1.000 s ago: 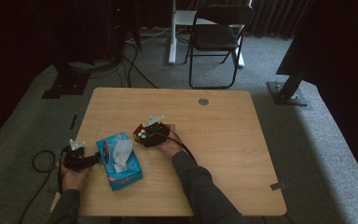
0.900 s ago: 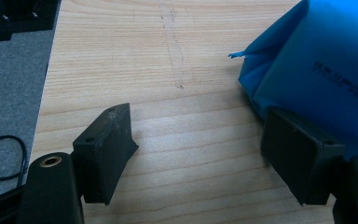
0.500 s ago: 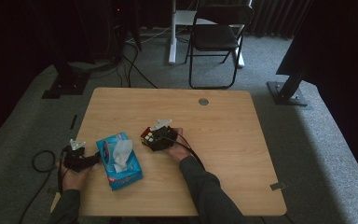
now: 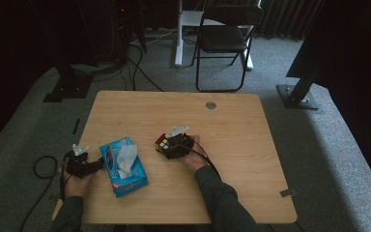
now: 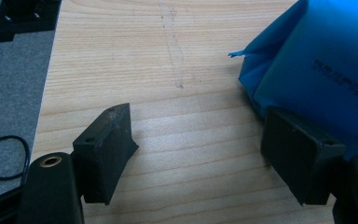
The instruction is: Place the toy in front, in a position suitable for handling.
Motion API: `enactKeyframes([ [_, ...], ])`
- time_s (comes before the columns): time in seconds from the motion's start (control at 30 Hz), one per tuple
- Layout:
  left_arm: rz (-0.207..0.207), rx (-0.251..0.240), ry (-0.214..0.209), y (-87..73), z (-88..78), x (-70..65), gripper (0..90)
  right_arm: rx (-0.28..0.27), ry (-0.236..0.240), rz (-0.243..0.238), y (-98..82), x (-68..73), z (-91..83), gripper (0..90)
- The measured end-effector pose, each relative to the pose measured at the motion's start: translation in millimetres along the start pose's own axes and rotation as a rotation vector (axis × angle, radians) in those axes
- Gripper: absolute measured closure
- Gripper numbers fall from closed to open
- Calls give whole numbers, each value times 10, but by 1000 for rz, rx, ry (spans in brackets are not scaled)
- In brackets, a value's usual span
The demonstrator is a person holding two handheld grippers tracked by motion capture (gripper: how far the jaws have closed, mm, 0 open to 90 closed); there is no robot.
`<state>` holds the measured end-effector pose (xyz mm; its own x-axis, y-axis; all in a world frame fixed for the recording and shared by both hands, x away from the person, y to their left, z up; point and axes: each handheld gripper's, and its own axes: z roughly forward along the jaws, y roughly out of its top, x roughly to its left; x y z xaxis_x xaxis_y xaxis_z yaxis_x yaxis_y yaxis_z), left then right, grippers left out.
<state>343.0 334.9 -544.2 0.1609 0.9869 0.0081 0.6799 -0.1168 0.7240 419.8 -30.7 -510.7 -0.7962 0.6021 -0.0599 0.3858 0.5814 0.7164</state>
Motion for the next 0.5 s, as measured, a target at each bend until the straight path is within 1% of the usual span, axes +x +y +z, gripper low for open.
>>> enactKeyframes([
  [0.17, 1, 0, 0, 0, 0, 0, 252, 9, -13, -4, -76, -35, -86, 333],
  [0.2, 0, 0, 0, 0, 0, 0, 252, 12, -17, 0, -118, -41, -129, 333],
  [0.5, 1, 1, 1, -1, -2, -1, 252, 12, -24, 11, -253, -89, -260, 333],
])
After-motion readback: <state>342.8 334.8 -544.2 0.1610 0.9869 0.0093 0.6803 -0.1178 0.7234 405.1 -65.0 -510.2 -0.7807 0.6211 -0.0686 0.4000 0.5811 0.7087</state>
